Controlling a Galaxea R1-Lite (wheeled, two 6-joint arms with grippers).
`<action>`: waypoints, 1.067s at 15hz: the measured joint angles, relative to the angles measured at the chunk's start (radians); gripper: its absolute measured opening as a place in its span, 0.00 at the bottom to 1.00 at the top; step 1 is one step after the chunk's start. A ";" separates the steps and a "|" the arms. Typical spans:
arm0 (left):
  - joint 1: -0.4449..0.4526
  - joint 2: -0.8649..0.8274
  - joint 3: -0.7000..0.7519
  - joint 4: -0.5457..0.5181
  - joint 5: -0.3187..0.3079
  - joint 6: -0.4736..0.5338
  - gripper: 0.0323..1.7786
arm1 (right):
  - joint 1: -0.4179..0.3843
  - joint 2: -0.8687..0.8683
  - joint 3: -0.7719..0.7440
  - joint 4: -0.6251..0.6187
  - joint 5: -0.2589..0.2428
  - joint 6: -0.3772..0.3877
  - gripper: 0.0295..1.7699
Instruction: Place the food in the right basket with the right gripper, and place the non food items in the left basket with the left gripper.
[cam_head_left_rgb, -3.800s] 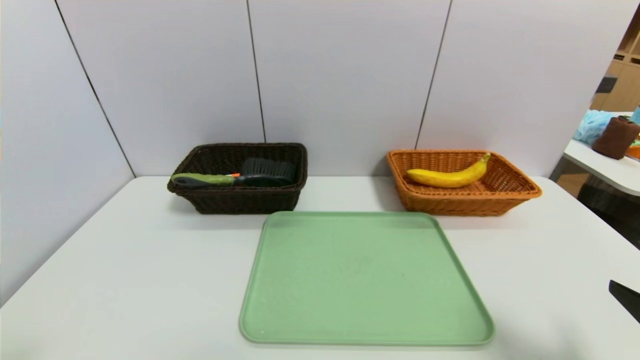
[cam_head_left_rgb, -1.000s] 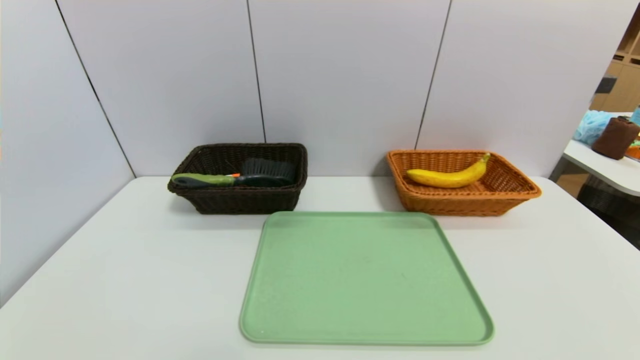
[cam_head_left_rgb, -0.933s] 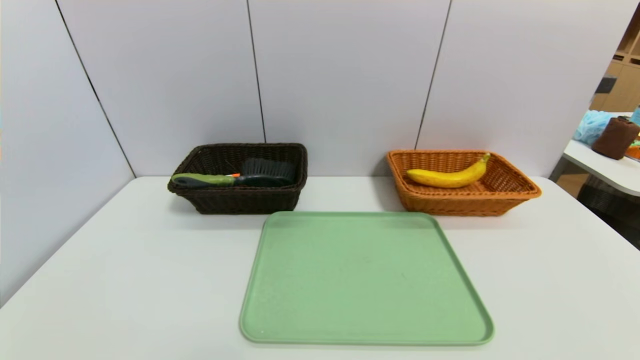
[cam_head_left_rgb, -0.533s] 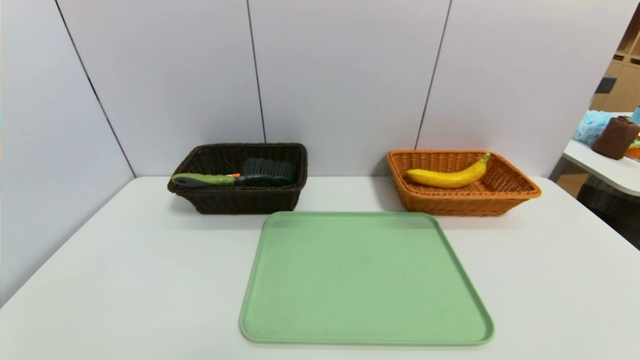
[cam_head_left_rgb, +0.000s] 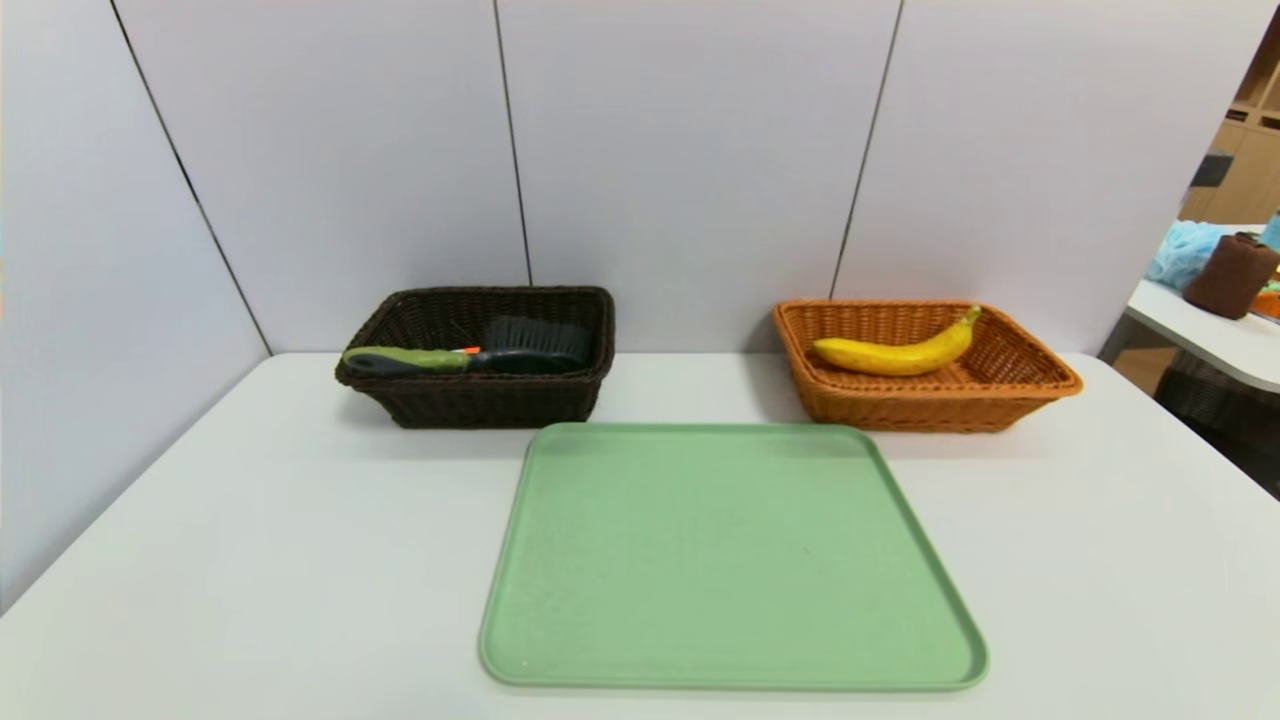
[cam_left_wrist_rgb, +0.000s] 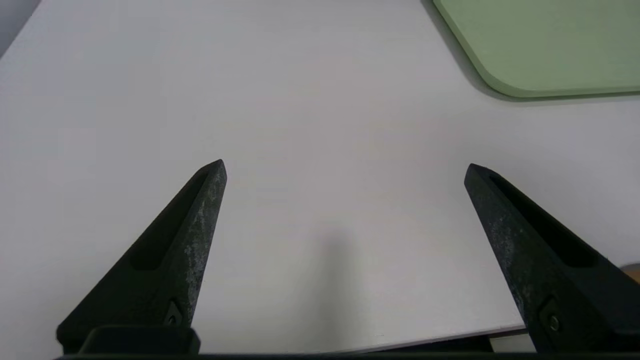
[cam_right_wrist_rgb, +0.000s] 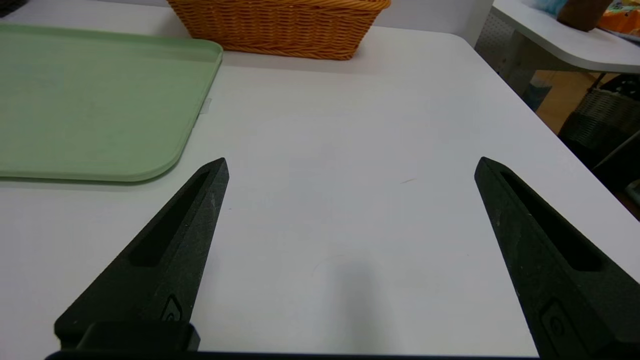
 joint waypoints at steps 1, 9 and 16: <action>0.000 0.000 0.018 -0.039 0.012 0.010 0.95 | 0.000 0.000 0.000 0.000 0.000 0.000 0.96; 0.000 0.000 0.207 -0.371 0.121 0.163 0.95 | 0.000 0.000 0.001 0.000 0.003 -0.027 0.96; 0.000 0.000 0.213 -0.388 0.125 0.174 0.95 | 0.000 0.000 0.026 -0.040 0.060 -0.059 0.96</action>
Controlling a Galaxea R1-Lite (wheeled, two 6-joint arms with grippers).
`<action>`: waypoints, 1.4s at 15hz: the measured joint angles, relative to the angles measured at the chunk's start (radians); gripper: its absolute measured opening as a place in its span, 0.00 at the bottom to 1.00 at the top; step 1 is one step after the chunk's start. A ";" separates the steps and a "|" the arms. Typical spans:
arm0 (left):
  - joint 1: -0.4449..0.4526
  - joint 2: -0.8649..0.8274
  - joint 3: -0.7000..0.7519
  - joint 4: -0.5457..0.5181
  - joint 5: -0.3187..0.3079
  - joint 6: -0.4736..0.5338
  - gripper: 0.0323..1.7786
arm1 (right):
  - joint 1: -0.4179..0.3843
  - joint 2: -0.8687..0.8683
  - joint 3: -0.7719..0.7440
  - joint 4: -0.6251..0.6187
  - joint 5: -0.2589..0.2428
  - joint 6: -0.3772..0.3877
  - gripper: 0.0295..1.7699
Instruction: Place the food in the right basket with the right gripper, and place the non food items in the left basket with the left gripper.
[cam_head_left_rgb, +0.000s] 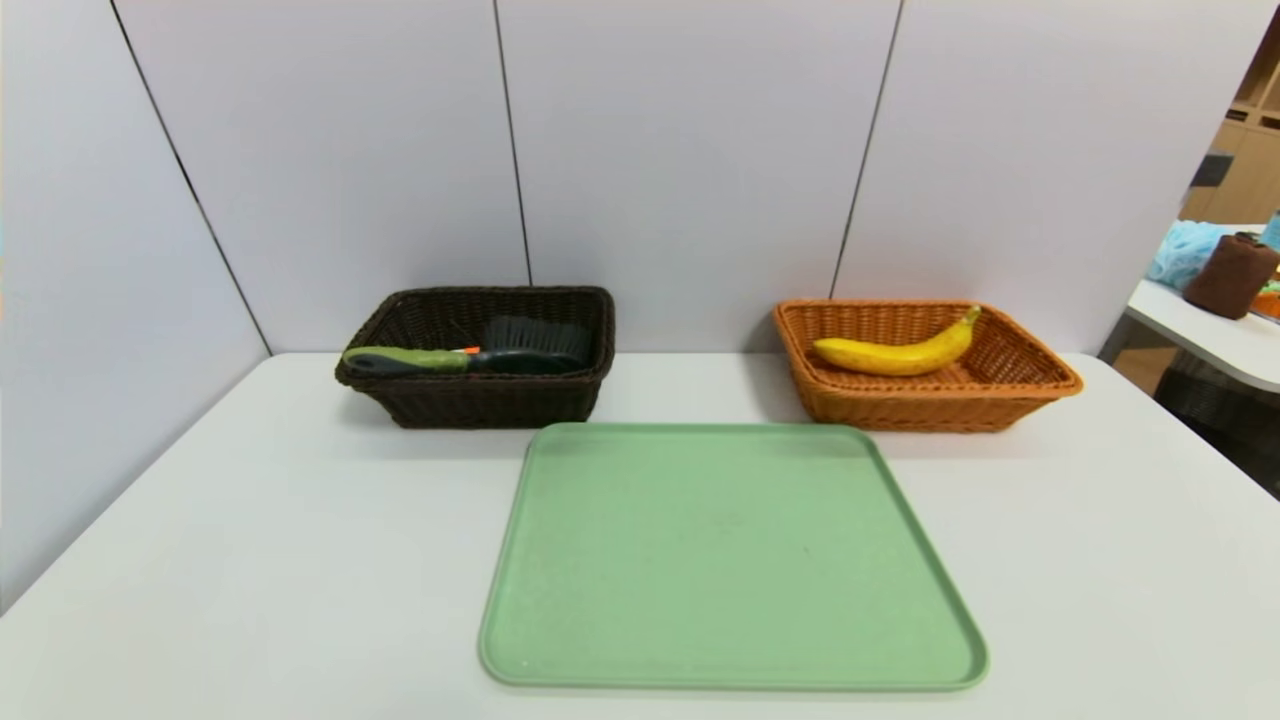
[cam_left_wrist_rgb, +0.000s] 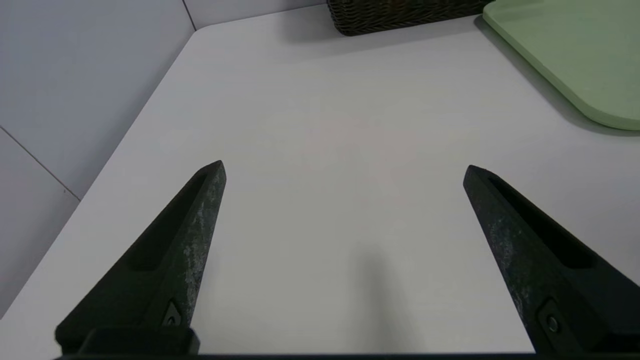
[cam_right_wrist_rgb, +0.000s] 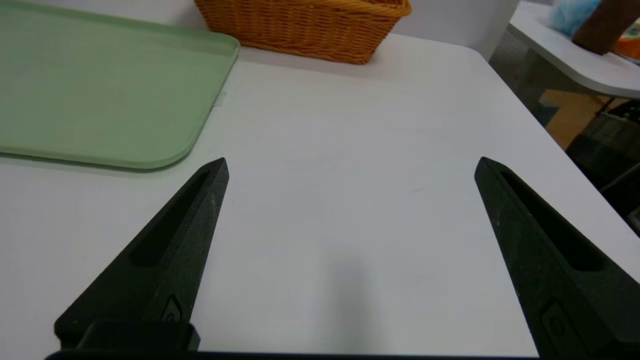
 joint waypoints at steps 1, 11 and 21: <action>0.000 0.000 0.000 -0.025 0.000 -0.002 0.95 | 0.000 0.000 0.023 -0.061 0.022 -0.009 0.96; 0.000 0.000 0.000 0.001 0.025 -0.147 0.95 | 0.001 0.000 0.049 -0.055 0.022 0.159 0.96; 0.000 0.000 0.000 0.014 0.024 -0.151 0.95 | 0.001 0.001 0.049 -0.058 0.019 0.161 0.96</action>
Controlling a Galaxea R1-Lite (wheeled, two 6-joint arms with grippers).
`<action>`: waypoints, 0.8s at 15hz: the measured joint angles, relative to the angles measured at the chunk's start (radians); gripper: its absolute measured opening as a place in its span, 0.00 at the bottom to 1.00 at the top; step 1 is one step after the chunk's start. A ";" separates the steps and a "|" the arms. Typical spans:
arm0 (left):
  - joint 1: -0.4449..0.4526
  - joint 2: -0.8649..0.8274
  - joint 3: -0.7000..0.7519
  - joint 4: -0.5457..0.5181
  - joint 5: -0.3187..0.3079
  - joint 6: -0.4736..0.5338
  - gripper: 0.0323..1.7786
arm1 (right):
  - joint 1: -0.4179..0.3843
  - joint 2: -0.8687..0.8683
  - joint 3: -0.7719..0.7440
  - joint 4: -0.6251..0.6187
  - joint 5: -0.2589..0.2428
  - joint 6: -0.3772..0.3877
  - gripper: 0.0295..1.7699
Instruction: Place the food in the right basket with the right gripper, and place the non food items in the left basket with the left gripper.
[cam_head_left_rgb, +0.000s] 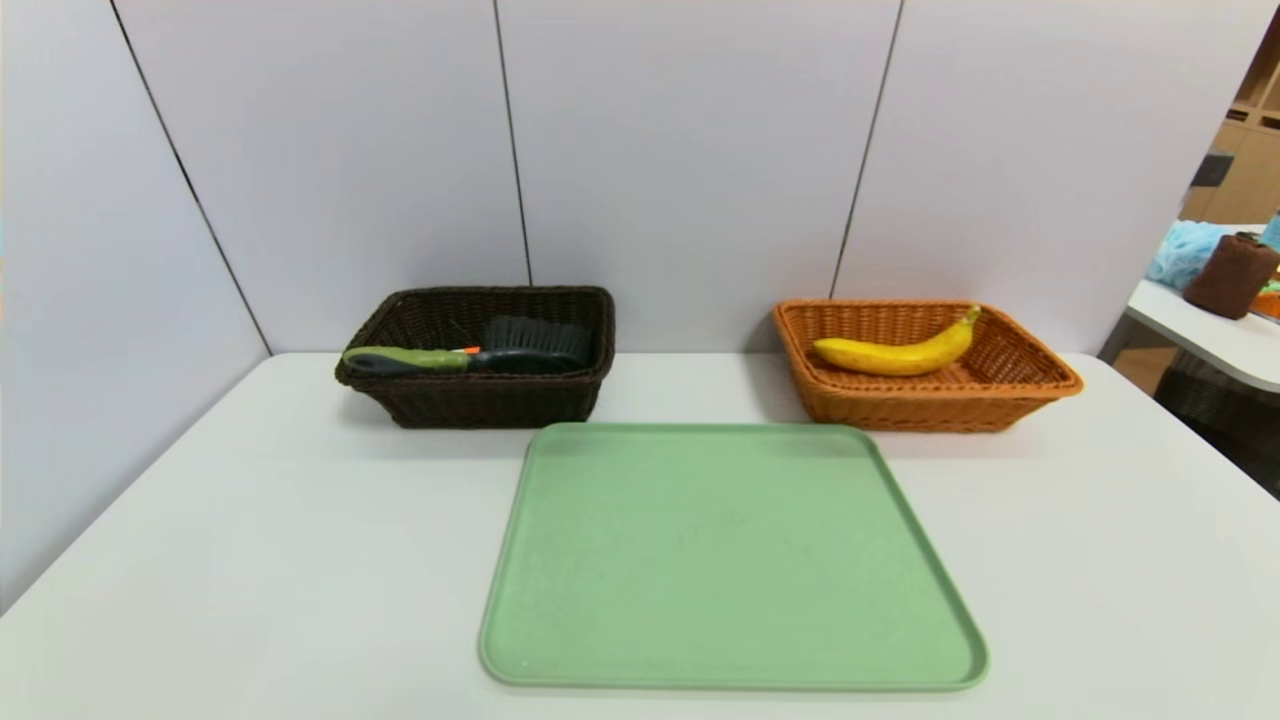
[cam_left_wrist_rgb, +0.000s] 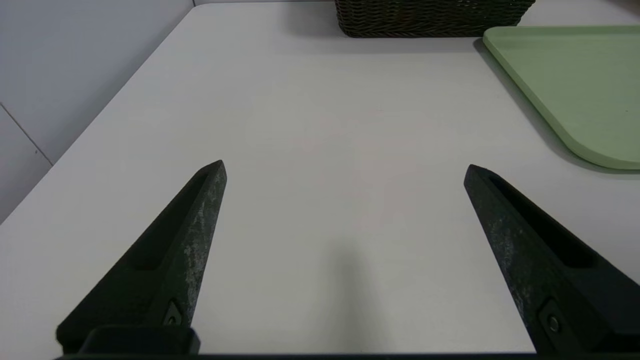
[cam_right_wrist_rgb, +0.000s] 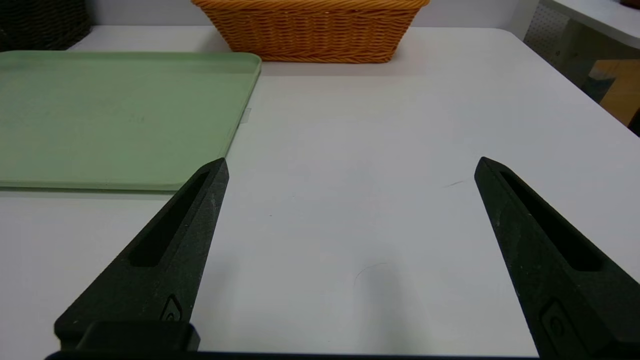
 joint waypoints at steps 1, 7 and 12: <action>0.000 0.000 0.000 -0.001 0.000 -0.002 0.95 | 0.000 0.000 0.000 0.000 0.000 0.003 0.96; 0.000 0.000 0.000 -0.003 0.000 -0.016 0.95 | 0.000 0.000 0.000 0.000 -0.006 0.028 0.96; 0.000 0.000 0.000 -0.003 0.000 -0.020 0.95 | 0.000 0.000 0.000 0.000 -0.007 0.027 0.96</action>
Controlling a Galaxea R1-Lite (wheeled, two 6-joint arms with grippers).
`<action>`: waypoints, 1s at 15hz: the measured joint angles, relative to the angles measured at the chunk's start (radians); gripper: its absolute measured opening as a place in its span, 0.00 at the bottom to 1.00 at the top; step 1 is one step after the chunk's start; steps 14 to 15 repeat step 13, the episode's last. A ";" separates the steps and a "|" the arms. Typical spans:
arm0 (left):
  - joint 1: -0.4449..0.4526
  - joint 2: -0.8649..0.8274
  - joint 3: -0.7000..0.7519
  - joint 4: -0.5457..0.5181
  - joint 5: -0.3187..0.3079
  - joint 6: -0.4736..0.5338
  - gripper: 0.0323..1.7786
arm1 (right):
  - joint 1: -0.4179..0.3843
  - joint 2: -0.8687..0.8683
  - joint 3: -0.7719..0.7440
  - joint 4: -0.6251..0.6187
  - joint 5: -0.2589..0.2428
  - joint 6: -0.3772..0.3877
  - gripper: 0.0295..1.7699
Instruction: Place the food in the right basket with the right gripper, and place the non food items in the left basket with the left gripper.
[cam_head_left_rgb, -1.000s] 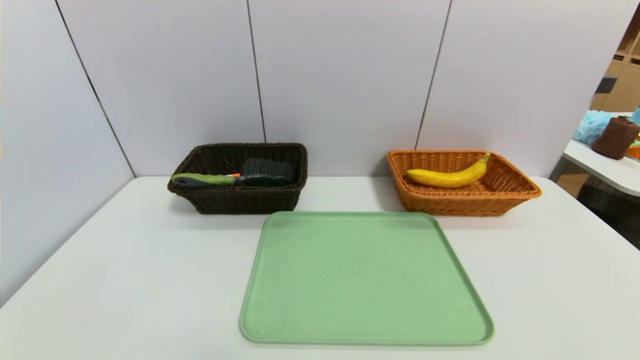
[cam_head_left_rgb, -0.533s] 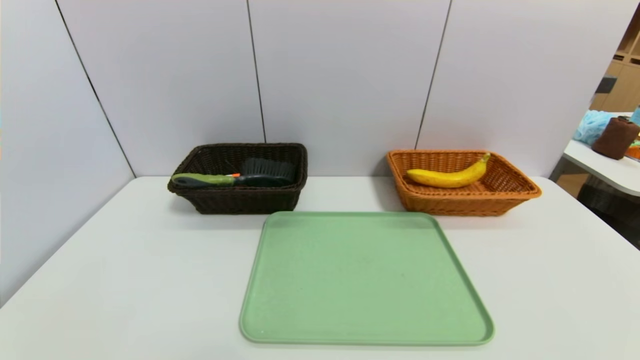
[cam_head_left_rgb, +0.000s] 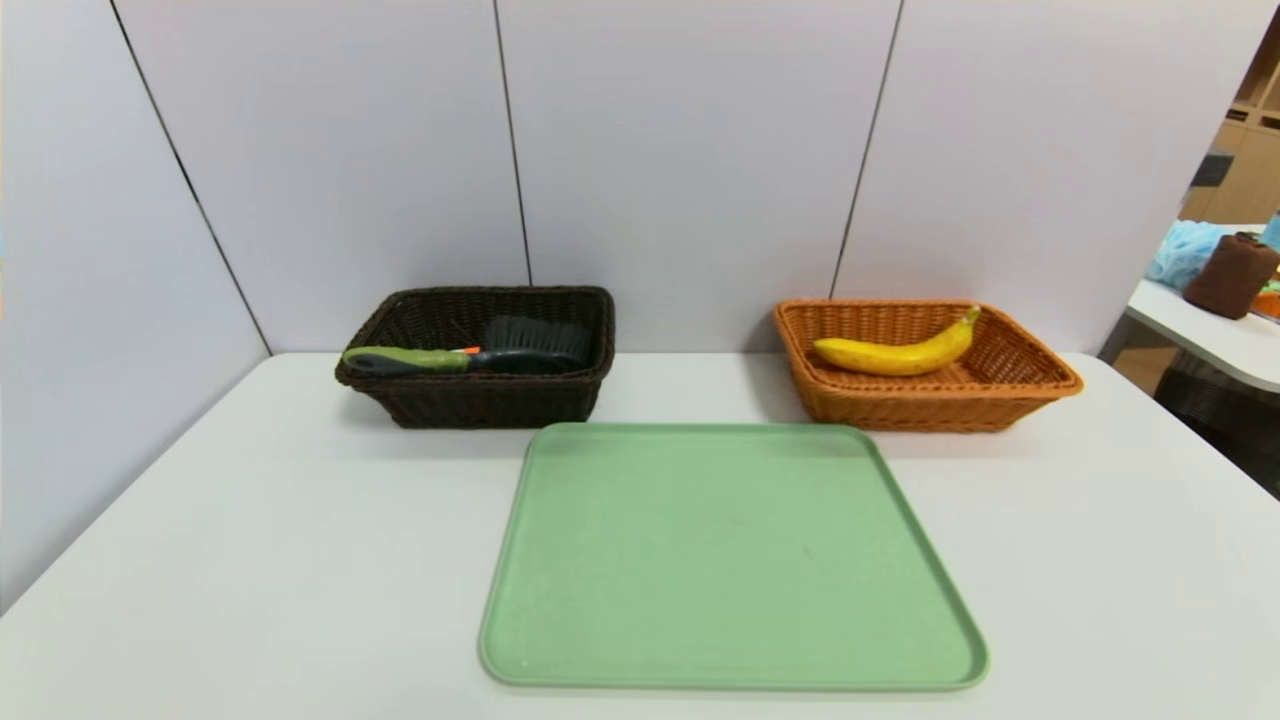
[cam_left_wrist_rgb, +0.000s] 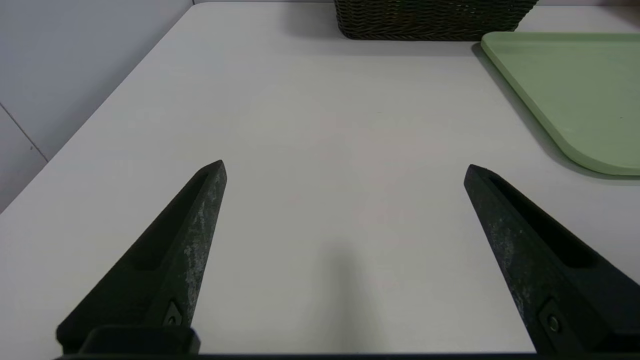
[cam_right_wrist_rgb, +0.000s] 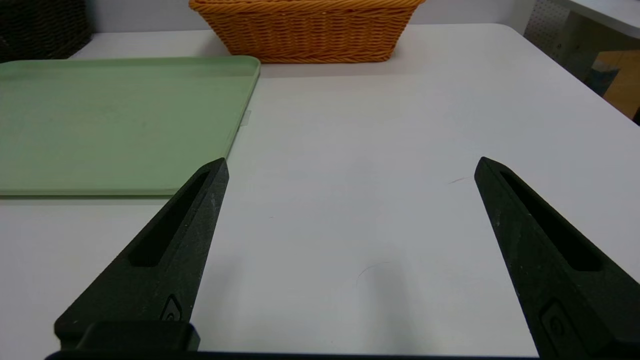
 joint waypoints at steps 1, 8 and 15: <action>0.000 0.000 0.000 0.000 0.000 -0.001 0.95 | 0.000 0.000 0.000 0.000 0.000 0.001 0.96; 0.000 0.000 0.000 -0.001 0.000 0.002 0.95 | 0.001 0.000 0.000 0.000 0.000 0.001 0.96; 0.000 0.000 0.000 -0.001 0.000 0.002 0.95 | 0.000 0.000 0.000 -0.001 0.000 -0.002 0.96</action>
